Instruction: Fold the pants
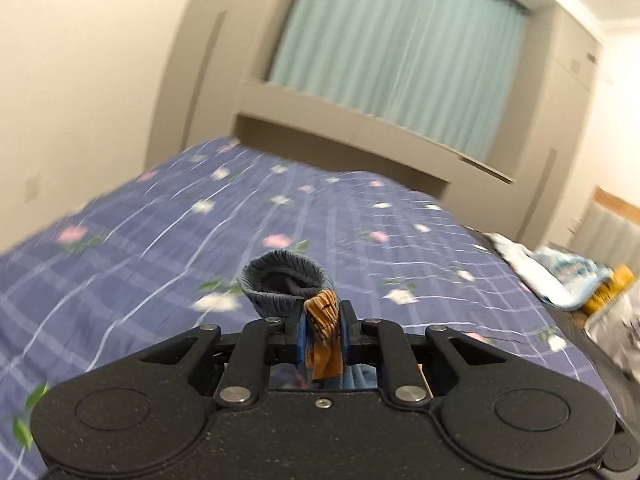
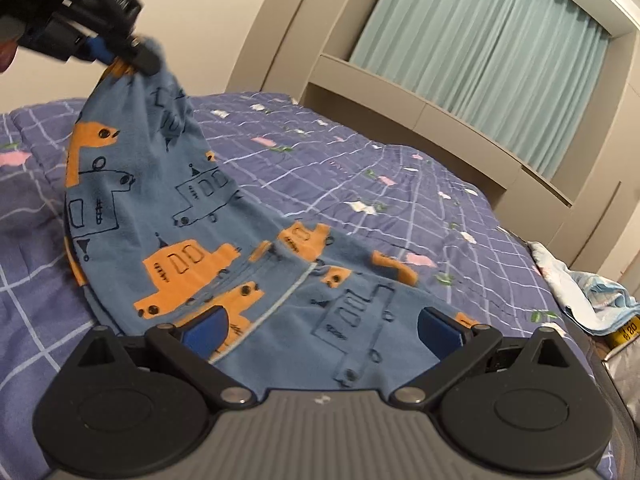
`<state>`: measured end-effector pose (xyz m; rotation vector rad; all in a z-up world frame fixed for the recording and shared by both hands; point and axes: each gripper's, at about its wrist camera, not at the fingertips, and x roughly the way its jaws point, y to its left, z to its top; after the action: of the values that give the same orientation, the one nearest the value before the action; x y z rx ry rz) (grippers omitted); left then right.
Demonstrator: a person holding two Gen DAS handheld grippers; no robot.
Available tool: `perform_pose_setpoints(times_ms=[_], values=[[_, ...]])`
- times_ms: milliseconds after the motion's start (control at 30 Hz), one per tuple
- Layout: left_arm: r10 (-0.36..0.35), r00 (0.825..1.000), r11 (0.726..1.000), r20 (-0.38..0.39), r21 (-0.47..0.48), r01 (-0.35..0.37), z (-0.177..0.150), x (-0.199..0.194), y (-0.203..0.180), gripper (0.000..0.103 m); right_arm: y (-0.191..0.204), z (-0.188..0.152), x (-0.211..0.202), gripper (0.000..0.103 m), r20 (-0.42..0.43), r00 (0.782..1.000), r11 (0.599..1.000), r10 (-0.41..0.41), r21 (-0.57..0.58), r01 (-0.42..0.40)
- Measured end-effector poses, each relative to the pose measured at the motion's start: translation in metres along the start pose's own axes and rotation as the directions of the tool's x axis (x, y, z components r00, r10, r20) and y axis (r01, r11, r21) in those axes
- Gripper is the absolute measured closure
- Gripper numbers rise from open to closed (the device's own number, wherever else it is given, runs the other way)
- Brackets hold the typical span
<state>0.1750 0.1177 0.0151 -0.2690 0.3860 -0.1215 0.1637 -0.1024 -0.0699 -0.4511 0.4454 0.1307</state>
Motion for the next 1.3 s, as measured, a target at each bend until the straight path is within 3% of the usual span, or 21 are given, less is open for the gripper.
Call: perform_pose_setpoints(times_ms=[200,367,633,833,1033,1100,1200,1300], values=[[-0.079,0.997,0.986,0.009,0.145,0.077,0.006,-0.007,-0.065,0.087,-0.029,-0.008,-0.019,0.000,0.022,0.999,0.998,-0.036,0.042,0.035],[-0.170,0.985,0.957,-0.032,0.235,0.173,-0.004,-0.013,-0.114,0.087,-0.052,-0.021,-0.035,0.000,0.031,0.997,0.996,-0.067,0.056,0.065],[-0.262,0.948,0.895,-0.179,0.322,0.308,-0.054,0.005,-0.178,0.086,-0.104,-0.058,-0.047,0.000,-0.037,0.986,0.982,-0.160,0.095,0.163],[-0.250,0.930,0.851,-0.271,0.396,0.344,-0.100,0.031,-0.204,0.084,-0.133,-0.083,-0.054,0.000,-0.106,0.979,0.976,-0.174,0.117,0.186],[-0.231,0.918,0.824,-0.323,0.437,0.361,-0.126,0.041,-0.213,0.060,-0.143,-0.096,-0.056,0.000,-0.133,0.978,0.974,-0.162,0.134,0.180],[-0.235,0.916,0.820,-0.326,0.440,0.367,-0.128,0.039,-0.213,0.043,-0.147,-0.098,-0.055,0.000,-0.132,0.978,0.972,-0.159,0.153,0.179],[-0.214,0.926,0.812,-0.312,0.471,0.346,-0.129,0.032,-0.211,0.028,-0.152,-0.098,-0.055,0.000,-0.126,0.978,0.969,-0.164,0.166,0.184],[-0.185,0.939,0.782,-0.289,0.535,0.319,-0.131,0.021,-0.205,0.021,-0.156,-0.096,-0.057,0.000,-0.110,0.981,0.968,-0.160,0.176,0.178]])
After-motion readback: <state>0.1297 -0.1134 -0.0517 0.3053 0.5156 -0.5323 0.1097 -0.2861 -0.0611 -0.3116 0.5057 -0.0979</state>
